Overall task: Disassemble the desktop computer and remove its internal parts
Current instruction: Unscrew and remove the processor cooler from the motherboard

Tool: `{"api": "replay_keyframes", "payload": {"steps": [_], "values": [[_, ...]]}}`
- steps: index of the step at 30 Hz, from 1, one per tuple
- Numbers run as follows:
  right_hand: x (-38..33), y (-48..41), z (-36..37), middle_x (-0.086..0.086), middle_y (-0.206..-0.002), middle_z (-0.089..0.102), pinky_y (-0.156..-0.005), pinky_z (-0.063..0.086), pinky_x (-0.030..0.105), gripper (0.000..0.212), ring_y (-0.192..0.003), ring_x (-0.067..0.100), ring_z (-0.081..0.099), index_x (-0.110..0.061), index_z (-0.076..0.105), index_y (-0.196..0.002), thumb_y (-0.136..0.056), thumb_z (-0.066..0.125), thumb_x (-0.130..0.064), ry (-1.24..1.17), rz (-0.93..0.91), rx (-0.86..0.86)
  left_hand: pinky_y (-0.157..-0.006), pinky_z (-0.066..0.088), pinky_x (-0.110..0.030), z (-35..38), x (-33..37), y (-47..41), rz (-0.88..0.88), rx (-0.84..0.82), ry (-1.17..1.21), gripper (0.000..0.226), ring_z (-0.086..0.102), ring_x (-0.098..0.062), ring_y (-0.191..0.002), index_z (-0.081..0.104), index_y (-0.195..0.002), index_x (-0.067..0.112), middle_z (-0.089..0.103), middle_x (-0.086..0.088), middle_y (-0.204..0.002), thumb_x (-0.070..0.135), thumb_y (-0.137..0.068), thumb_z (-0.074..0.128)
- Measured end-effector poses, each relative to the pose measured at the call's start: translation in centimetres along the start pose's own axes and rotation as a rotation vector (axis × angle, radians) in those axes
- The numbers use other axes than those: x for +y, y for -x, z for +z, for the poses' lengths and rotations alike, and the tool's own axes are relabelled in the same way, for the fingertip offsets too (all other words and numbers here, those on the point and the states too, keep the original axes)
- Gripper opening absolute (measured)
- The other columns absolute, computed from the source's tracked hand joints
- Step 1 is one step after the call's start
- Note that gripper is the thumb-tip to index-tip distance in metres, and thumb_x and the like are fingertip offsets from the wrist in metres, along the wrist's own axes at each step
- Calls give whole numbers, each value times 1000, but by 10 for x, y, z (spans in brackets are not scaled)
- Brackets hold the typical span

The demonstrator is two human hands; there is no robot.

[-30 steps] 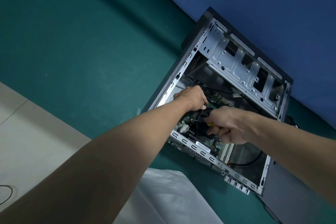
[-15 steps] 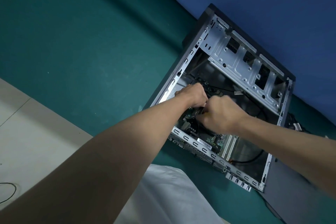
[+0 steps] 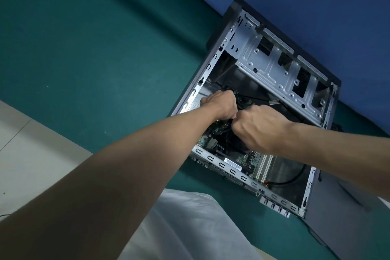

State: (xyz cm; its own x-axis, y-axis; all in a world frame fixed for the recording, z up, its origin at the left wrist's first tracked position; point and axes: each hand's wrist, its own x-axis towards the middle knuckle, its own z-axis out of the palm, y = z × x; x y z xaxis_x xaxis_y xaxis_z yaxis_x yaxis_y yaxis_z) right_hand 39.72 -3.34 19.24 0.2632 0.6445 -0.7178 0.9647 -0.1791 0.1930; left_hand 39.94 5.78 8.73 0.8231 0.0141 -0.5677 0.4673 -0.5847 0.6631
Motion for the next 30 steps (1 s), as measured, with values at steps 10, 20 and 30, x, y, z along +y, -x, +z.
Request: {"api": "replay_keyframes", "payload": {"steps": [10, 20, 30], "values": [[6, -12, 16, 7, -45, 56, -35, 19, 15, 26, -36, 7, 19, -2, 55, -92, -102, 40, -19, -1663, 934, -412, -94, 46, -37, 10, -4, -11, -52, 3, 73, 19, 60, -20, -107, 75, -101, 27, 70, 7, -110, 36, -84, 74], [-13, -6, 1, 0, -65, 49, -54, 44, 33, 33, -65, 21, 58, -13, 36, -64, -97, 34, -19, 134, -25, -13, -77, 39, -35, 5, -1, -1, -41, 40, 30, 25, 62, -25, -91, 72, -82, 16, 69, -3, -86, 4, -80, 50], [7, -15, 14, 4, -47, 50, -36, 19, 16, 22, -37, 8, 20, -6, 51, -91, -103, 41, -22, -1510, 819, -531, -95, 44, -37, 10, -5, -12, -52, 24, 65, 25, 58, -20, -110, 75, -102, 28, 70, 7, -112, 40, -81, 76]]}}
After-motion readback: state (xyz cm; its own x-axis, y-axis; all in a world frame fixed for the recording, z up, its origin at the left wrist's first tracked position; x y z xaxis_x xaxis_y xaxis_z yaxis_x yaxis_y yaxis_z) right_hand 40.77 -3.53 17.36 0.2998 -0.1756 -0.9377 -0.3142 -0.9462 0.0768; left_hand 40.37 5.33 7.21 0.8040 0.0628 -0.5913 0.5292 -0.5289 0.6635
